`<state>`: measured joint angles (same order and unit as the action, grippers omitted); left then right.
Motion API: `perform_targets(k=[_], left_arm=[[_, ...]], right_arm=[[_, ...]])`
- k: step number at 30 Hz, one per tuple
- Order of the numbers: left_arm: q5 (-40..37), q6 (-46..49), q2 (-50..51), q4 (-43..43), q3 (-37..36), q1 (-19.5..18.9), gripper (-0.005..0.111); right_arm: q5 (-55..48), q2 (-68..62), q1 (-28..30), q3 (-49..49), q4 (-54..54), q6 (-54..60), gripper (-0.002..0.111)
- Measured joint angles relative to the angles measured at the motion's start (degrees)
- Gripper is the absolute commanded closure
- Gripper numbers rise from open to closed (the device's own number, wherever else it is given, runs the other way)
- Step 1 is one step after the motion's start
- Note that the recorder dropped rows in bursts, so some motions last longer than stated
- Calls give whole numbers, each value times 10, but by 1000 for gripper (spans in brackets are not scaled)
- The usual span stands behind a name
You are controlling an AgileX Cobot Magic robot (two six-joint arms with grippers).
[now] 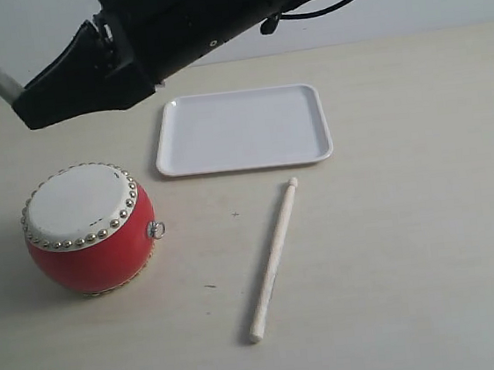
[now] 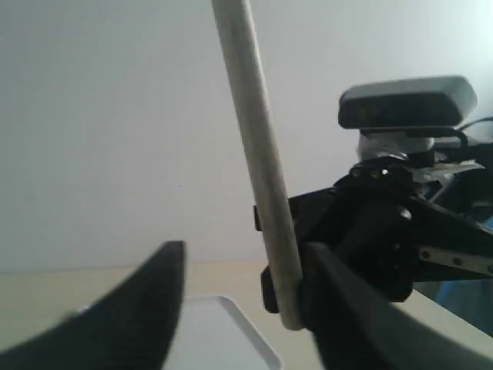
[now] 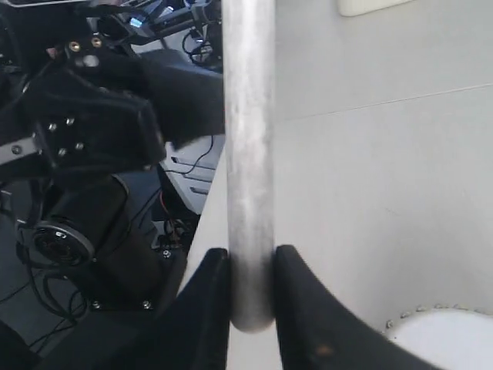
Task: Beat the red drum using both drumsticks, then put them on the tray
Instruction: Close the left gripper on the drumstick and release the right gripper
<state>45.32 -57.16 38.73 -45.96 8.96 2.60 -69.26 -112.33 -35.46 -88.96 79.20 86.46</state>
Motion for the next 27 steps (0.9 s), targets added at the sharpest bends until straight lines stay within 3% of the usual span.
perform_targets(k=[1,4,6,17,27], left_arm=[[26,1,24,-12,4,0,18],[93,2,86,-24,13,0,28],[98,10,102,-20,14,0,34],[117,36,112,2,15,0,35],[117,25,112,5,15,0,81]], right_arm=[[0,0,-7,0,0,2,108],[-3,-11,-29,0,0,12,108],[-3,-17,-37,0,-1,15,108],[-3,-20,-47,0,-2,27,108],[-4,-37,-47,0,35,44,108]])
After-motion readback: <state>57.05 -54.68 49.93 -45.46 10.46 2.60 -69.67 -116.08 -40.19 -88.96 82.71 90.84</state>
